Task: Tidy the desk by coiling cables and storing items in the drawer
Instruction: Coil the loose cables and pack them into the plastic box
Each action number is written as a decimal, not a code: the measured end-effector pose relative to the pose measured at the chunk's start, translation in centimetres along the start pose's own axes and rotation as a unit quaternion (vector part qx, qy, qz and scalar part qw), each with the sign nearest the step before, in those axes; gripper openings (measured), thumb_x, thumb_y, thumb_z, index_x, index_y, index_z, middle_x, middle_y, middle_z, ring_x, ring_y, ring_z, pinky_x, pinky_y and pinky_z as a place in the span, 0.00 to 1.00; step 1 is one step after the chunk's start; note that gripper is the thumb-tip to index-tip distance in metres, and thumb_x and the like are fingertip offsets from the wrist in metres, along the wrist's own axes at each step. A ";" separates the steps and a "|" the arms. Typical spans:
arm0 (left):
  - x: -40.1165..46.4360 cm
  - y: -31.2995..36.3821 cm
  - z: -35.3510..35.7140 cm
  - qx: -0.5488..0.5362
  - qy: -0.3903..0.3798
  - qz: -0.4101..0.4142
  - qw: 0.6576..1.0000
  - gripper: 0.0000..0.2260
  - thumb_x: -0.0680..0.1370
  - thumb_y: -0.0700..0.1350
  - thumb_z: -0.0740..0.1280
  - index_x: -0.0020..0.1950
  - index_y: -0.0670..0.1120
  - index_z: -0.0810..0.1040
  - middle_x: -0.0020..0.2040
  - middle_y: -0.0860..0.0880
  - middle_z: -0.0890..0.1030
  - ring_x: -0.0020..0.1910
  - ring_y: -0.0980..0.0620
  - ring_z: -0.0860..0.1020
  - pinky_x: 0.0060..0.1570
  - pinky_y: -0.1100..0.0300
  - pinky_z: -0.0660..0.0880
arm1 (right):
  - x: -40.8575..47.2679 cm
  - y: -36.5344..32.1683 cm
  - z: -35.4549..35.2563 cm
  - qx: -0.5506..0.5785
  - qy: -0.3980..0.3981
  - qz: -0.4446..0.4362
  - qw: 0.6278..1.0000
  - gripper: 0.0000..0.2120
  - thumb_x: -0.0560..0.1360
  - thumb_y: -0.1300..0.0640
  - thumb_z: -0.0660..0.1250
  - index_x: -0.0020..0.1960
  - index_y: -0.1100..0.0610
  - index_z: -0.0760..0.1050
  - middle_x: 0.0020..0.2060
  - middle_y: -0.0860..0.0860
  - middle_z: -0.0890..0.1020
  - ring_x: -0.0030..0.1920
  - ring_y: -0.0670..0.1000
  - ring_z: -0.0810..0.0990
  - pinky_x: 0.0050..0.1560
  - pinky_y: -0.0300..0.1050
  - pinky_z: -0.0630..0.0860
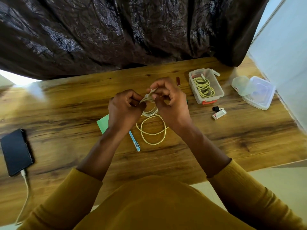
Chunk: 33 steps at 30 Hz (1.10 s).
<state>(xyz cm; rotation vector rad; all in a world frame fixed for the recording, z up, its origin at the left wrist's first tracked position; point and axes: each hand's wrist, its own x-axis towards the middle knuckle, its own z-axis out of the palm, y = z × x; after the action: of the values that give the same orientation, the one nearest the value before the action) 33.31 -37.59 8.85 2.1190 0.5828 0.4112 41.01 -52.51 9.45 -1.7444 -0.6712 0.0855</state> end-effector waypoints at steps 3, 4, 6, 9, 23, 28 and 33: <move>0.1 0.4 -0.1 -0.016 0.011 0.004 1.000 0.04 0.74 0.47 0.79 0.46 0.52 0.85 0.38 0.57 0.86 0.35 0.60 0.84 0.39 0.55 0.82 | 0.0 -0.2 -0.3 0.031 -0.003 0.011 0.999 0.18 0.80 0.65 0.70 0.67 0.56 0.70 0.55 0.49 0.87 0.55 0.44 0.86 0.48 0.39 0.80; 0.1 0.6 -0.1 -0.023 0.012 0.005 1.000 0.05 0.74 0.47 0.79 0.46 0.51 0.85 0.38 0.57 0.86 0.35 0.60 0.84 0.38 0.56 0.82 | 0.0 -0.1 -0.4 0.037 -0.006 0.010 0.999 0.18 0.80 0.65 0.70 0.67 0.57 0.71 0.56 0.49 0.87 0.55 0.44 0.86 0.48 0.40 0.81; 0.1 0.8 -0.2 -0.038 0.004 0.008 0.999 0.05 0.74 0.47 0.79 0.47 0.51 0.85 0.39 0.57 0.86 0.37 0.60 0.85 0.37 0.59 0.81 | 0.2 0.3 -0.8 0.044 -0.017 -0.001 0.999 0.14 0.80 0.63 0.70 0.65 0.60 0.76 0.57 0.50 0.87 0.58 0.47 0.85 0.53 0.49 0.84; 0.1 0.9 -0.2 -0.051 -0.012 0.023 0.998 0.05 0.75 0.45 0.79 0.48 0.49 0.85 0.40 0.56 0.87 0.38 0.60 0.85 0.37 0.62 0.80 | 0.4 0.7 -1.2 0.061 -0.044 -0.007 0.997 0.10 0.82 0.62 0.68 0.62 0.62 0.82 0.55 0.52 0.87 0.56 0.50 0.86 0.55 0.51 0.83; -0.3 1.4 -0.2 -0.063 -0.024 0.083 0.994 0.07 0.76 0.47 0.78 0.52 0.49 0.85 0.44 0.57 0.87 0.43 0.58 0.86 0.42 0.60 0.83 | 0.6 1.4 -1.1 0.094 -0.040 0.054 0.993 0.13 0.76 0.65 0.75 0.60 0.62 0.84 0.52 0.53 0.87 0.52 0.51 0.86 0.54 0.51 0.84; 0.0 1.6 -0.2 -0.092 -0.018 0.059 0.994 0.12 0.74 0.47 0.80 0.54 0.48 0.83 0.44 0.55 0.87 0.43 0.58 0.86 0.43 0.58 0.84 | 0.7 1.7 -1.2 0.078 -0.079 0.007 0.994 0.19 0.77 0.68 0.73 0.67 0.64 0.79 0.60 0.56 0.84 0.61 0.52 0.84 0.60 0.53 0.83; 0.2 1.5 -0.8 -0.134 -0.041 0.022 0.990 0.28 0.72 0.48 0.82 0.68 0.50 0.75 0.47 0.51 0.88 0.44 0.54 0.87 0.47 0.53 0.84 | 1.0 2.0 -1.2 0.069 -0.090 -0.003 0.994 0.18 0.77 0.67 0.72 0.67 0.65 0.79 0.60 0.57 0.85 0.59 0.53 0.85 0.58 0.52 0.83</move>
<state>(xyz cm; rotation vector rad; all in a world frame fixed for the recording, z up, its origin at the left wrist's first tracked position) 33.48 -37.75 10.56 1.8837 0.4095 0.4012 43.07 -53.38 8.26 -1.6137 -0.7825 0.2819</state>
